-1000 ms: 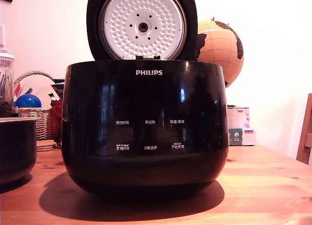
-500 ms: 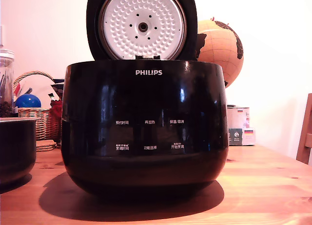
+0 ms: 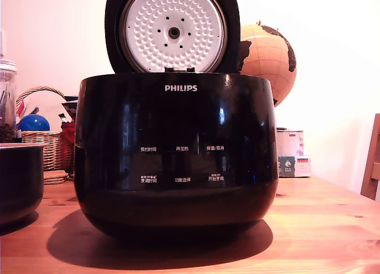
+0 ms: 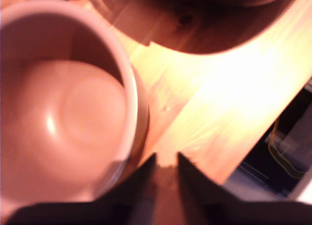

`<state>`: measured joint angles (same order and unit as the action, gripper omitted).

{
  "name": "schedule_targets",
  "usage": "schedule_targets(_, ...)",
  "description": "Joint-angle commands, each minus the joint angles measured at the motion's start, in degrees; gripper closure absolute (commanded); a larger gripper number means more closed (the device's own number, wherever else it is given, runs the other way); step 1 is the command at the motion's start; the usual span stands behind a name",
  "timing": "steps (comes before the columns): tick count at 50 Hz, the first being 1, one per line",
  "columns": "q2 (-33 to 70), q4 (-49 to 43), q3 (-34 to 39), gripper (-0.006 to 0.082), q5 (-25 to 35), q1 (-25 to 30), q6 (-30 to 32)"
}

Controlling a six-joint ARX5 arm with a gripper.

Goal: Pick up the metallic pot next to the rice cooker

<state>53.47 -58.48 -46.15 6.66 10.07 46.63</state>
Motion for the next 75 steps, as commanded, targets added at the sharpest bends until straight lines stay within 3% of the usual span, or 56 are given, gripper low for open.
schedule_targets(1, 0.9, 0.5, -0.1, 0.0364, -1.9, -0.1, 4.7)
schedule_targets(8, 1.7, 1.1, -0.1, 0.0364, -3.0, -0.1, 12.4)
schedule_targets(22, 4.0, 2.0, -0.1, 0.0364, -3.0, -0.1, 17.8)
schedule_targets(49, 16.8, 7.4, -0.1, 0.0374, -4.3, -0.8, 19.5)
schedule_targets(53, 17.1, 7.5, -0.1, 0.0439, -4.6, -0.8, 19.5)
schedule_targets(63, 17.0, 7.7, -0.1, 0.0784, -4.9, -0.8, 19.5)
schedule_targets(75, 16.9, 6.5, -1.8, 0.0788, -5.9, -0.8, 19.7)
